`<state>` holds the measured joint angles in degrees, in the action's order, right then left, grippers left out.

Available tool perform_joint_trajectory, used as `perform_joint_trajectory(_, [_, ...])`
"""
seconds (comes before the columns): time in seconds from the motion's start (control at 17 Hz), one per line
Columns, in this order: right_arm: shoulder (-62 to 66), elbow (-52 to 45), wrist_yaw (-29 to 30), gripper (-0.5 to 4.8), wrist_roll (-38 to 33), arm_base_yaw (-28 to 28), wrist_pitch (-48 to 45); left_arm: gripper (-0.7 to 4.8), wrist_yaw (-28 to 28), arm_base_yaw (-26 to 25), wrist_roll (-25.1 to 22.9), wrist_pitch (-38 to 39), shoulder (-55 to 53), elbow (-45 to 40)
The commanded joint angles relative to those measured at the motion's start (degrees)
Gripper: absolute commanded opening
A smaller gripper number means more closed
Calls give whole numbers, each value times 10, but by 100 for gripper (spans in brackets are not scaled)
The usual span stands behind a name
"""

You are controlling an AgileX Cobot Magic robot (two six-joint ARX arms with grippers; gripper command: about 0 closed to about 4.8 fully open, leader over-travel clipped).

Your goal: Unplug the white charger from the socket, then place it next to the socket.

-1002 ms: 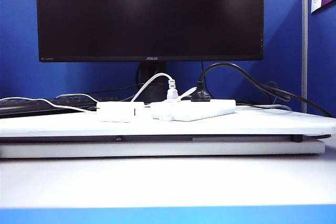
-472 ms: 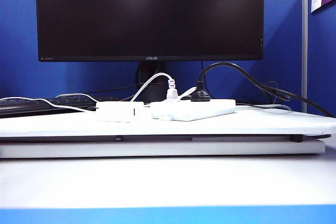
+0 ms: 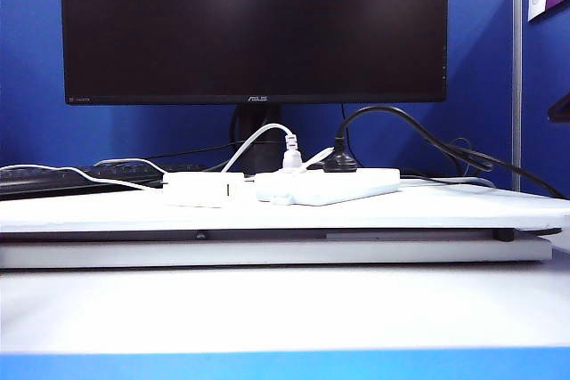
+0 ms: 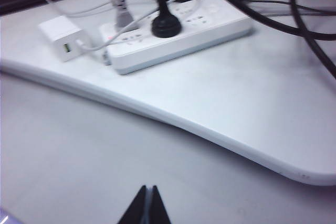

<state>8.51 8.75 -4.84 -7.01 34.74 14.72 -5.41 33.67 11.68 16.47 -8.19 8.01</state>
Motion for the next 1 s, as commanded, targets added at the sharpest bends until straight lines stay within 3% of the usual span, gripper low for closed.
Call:
perform_joint_trajectory(0.06, [0,-38,-15,-6,-6,0,-15,-5,1,0,3,-69,0,-46])
perform_joint_trajectory(0.59, [1,-72,-8,-6,-4,0,-17,-5,8,0,-105,-92,0,-76])
perform_joint_trajectory(0.83, [1,-72,23,-6,-3,0,-17,-5,68,0,-113,-89,0,-76])
perform_joint_trajectory(1.0, [1,-72,20,-6,-2,0,-16,-5,82,0,-113,-78,0,-76])
